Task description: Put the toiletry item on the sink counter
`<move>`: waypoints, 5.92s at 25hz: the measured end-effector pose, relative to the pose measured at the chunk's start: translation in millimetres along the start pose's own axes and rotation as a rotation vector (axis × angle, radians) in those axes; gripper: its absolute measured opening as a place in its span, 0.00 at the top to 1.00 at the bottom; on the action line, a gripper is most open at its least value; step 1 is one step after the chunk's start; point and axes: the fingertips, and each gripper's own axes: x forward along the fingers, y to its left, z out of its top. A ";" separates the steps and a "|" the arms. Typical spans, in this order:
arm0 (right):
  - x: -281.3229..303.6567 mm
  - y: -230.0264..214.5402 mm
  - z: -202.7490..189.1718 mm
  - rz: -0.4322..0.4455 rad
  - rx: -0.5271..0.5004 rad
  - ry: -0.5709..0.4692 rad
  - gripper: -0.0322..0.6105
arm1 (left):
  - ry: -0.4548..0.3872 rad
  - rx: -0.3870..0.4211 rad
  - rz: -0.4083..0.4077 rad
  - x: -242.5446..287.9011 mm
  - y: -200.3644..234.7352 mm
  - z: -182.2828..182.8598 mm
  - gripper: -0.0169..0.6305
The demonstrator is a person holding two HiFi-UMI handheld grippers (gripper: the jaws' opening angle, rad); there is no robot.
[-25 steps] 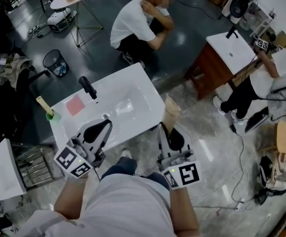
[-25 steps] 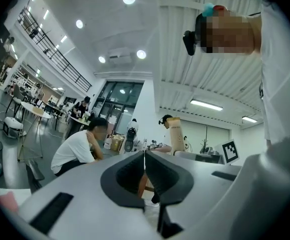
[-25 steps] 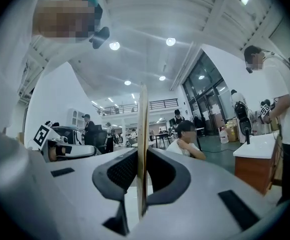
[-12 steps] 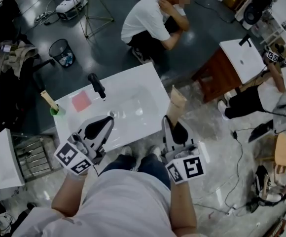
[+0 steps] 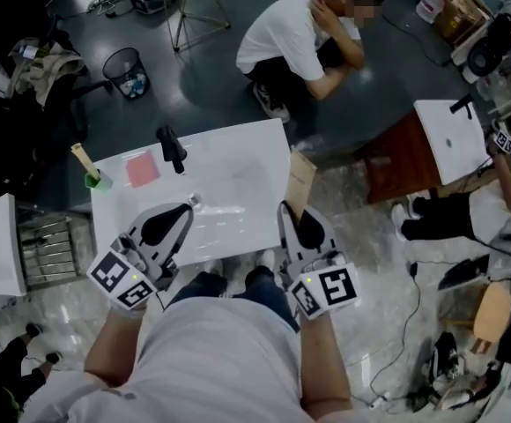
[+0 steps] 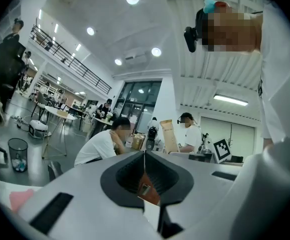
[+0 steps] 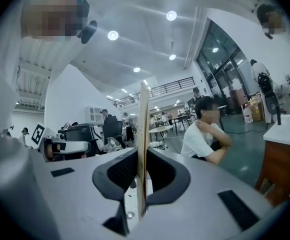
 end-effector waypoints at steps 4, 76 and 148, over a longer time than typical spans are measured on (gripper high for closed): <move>20.7 -28.9 -18.7 0.064 0.027 0.059 0.87 | -0.003 -0.005 0.087 10.7 4.6 -8.5 0.95; 169.4 -195.5 -213.9 0.079 0.061 0.663 0.65 | -0.027 -0.101 0.496 12.3 29.1 -66.7 0.95; -3.5 -37.6 44.2 -0.016 -0.176 0.063 0.91 | 0.047 0.055 -0.132 101.5 -15.9 6.3 0.95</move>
